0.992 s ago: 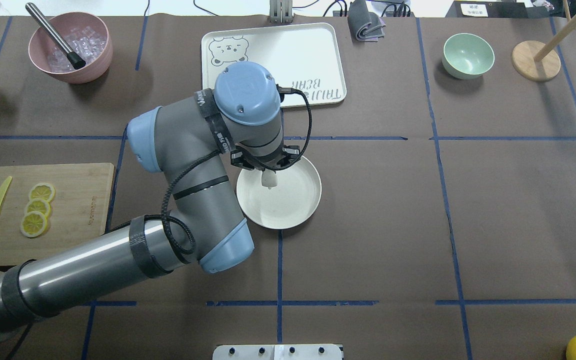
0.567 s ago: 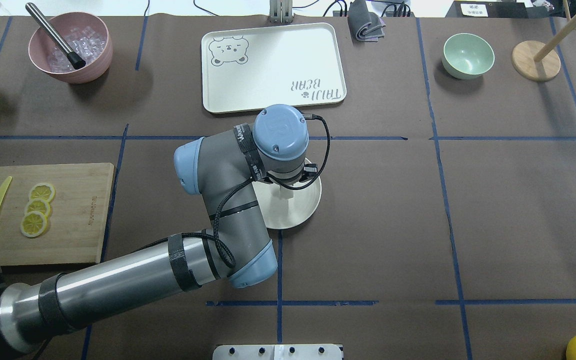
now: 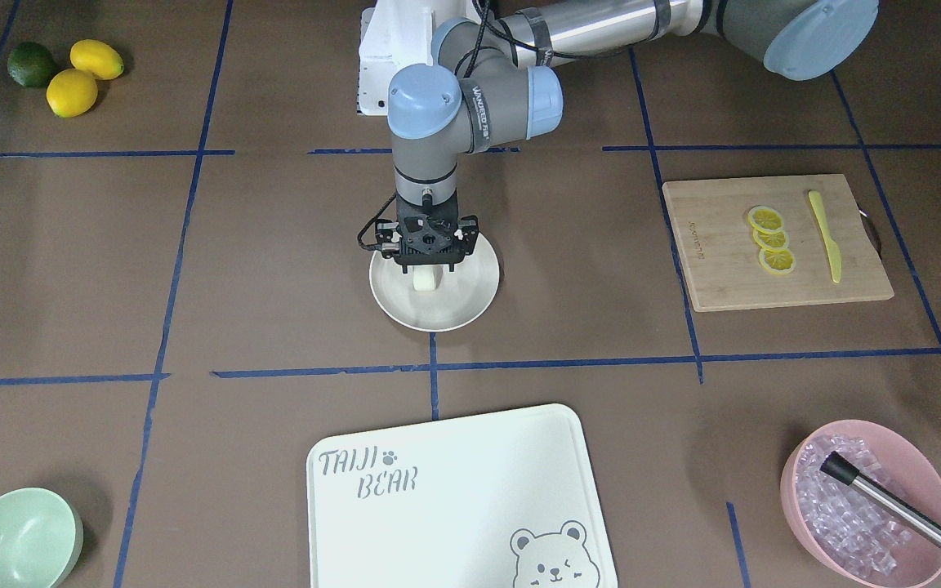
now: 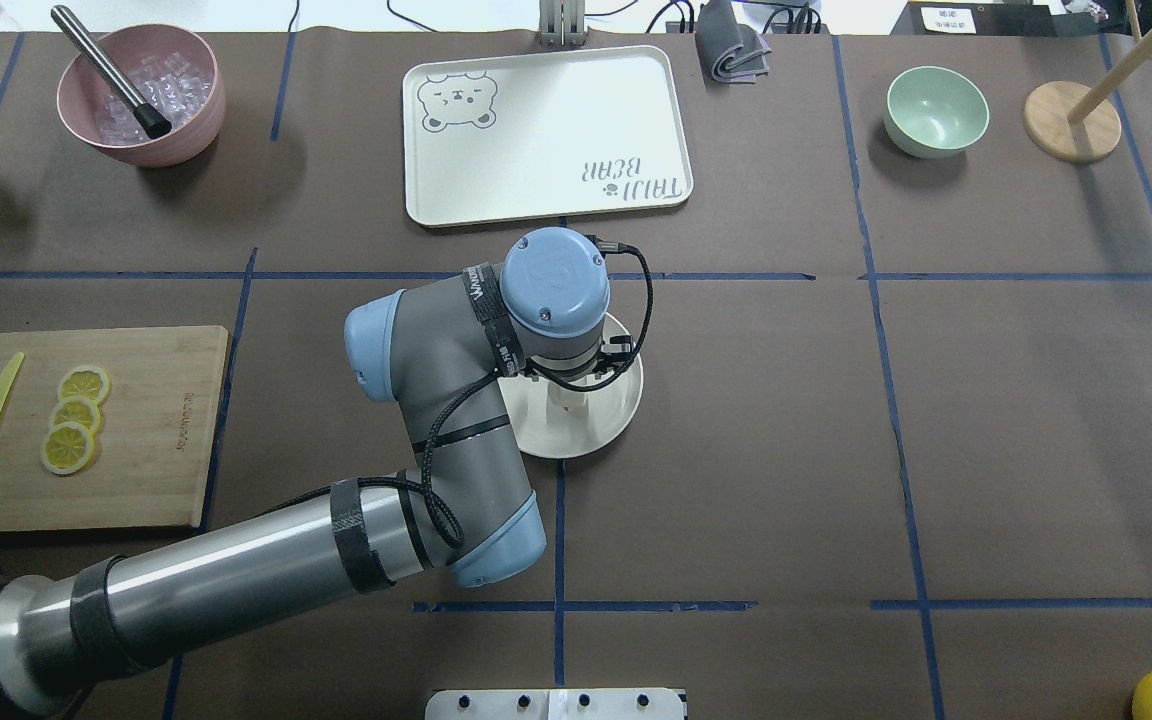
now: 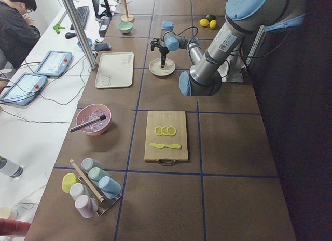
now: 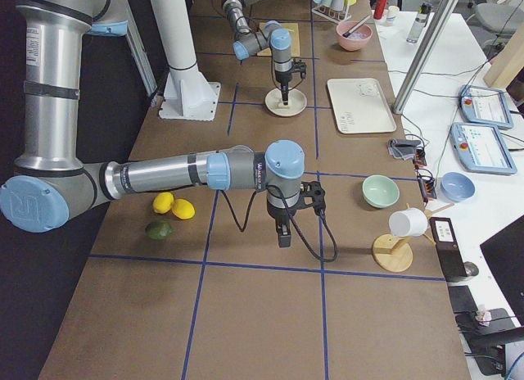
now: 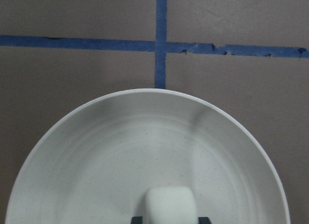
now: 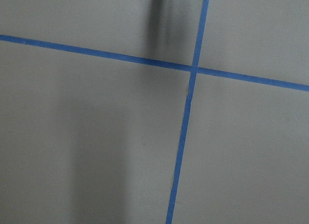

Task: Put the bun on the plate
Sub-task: 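Open the left gripper and withdraw the left arm away from the plate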

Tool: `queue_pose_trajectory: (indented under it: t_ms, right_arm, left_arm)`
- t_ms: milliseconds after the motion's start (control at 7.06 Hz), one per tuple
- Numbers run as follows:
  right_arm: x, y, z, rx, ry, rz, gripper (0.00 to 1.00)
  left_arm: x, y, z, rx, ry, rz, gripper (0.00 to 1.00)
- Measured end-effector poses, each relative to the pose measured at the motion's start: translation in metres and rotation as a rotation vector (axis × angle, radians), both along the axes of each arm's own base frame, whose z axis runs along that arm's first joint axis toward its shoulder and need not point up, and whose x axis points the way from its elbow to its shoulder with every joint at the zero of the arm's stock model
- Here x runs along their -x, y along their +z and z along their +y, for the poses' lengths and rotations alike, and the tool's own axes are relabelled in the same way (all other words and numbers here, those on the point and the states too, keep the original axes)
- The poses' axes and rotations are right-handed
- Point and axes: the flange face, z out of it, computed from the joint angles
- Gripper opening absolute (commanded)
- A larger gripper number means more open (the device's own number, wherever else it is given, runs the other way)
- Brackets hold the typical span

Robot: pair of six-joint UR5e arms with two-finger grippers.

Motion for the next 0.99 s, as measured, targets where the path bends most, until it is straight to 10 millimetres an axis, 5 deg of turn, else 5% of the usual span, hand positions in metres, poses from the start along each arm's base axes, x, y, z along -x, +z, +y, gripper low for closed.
queue_pose_trajectory:
  t_ms: [142,425,708,992]
  right_arm:
    - [0.000,-0.002,0.000,-0.004,0.000,0.000,1.00]
    - [0.000,-0.005,0.000,-0.010,0.001,0.001,1.00]
    - [-0.001,-0.008,0.001,-0.016,0.003,0.002,1.00]
    - [-0.002,-0.010,0.002,-0.021,0.004,0.005,1.00]
  left_arm:
    - [0.032,-0.013,-0.001,-0.022,0.016,-0.009,1.00]
    - [0.160,-0.031,-0.025,-0.071,0.094,-0.064,1.00]
    - [0.286,0.015,-0.071,-0.120,0.158,-0.095,1.00]
    - [0.390,0.075,-0.116,-0.172,0.193,-0.154,1.00]
